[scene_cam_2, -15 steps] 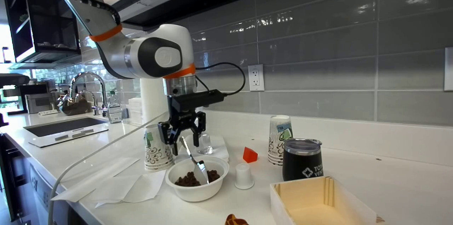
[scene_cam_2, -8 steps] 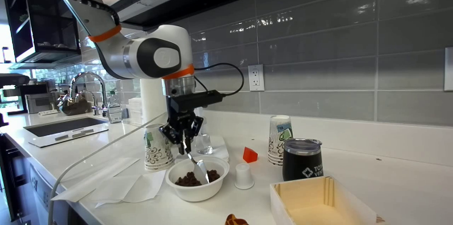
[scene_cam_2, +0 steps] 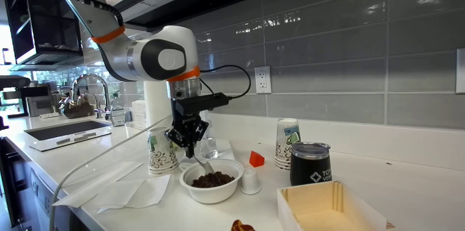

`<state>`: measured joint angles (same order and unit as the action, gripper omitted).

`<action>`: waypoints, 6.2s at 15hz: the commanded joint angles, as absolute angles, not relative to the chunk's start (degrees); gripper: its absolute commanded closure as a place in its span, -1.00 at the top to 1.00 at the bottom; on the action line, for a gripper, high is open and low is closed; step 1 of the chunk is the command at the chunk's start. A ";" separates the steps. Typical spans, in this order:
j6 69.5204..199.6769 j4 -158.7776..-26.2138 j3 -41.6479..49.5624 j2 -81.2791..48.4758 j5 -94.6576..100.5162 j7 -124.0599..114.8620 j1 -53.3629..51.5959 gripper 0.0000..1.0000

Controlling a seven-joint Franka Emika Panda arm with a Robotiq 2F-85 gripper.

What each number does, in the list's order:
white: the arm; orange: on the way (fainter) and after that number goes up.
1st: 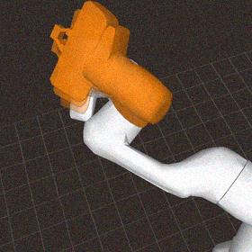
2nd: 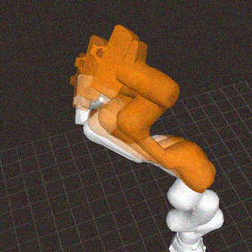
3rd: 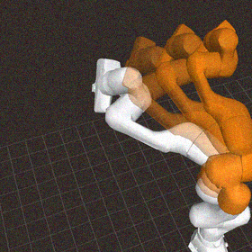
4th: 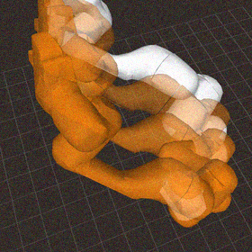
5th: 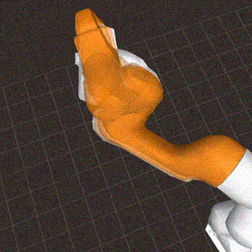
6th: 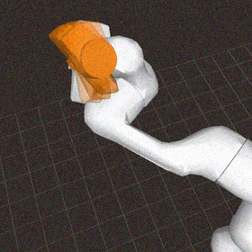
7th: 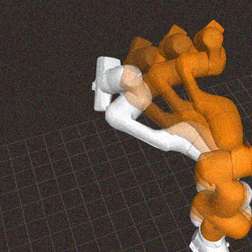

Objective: Stir the contents of the bowl using the cake knife

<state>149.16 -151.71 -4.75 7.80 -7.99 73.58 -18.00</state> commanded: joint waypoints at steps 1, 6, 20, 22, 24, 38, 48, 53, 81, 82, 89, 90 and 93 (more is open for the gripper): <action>147.85 -151.17 -5.28 7.97 -9.35 75.49 -17.11 -0.98; 140.52 -150.79 -3.57 11.42 -13.22 81.22 -16.85 -0.98; 119.03 -144.05 5.41 16.96 -21.63 99.95 -13.28 -0.98; 117.24 -142.26 5.02 14.66 -22.52 102.23 -13.31 -0.98; 115.23 -140.83 4.50 12.70 -23.64 105.01 -13.31 -0.98; 109.32 -138.34 0.68 4.34 -22.93 112.84 -8.60 -0.98; 104.73 -134.40 0.97 2.71 -26.45 119.78 -5.62 -0.98; 100.14 -130.89 0.36 -0.66 -29.07 123.92 -5.26 -0.98; 93.53 -127.04 -0.92 -3.14 -31.61 132.24 -1.57 -0.98; 92.74 -127.08 -1.08 -3.34 -31.30 132.98 -1.65 -0.98; 85.37 -126.57 -0.76 -3.48 -30.23 127.64 -0.91 -0.98; 84.96 -126.50 -0.50 -3.43 -30.16 126.44 -0.64 -0.98; 87.30 -126.38 0.37 -3.27 -30.21 124.33 0.32 -0.98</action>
<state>87.60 -128.17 -0.34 -2.78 -30.51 126.86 -0.95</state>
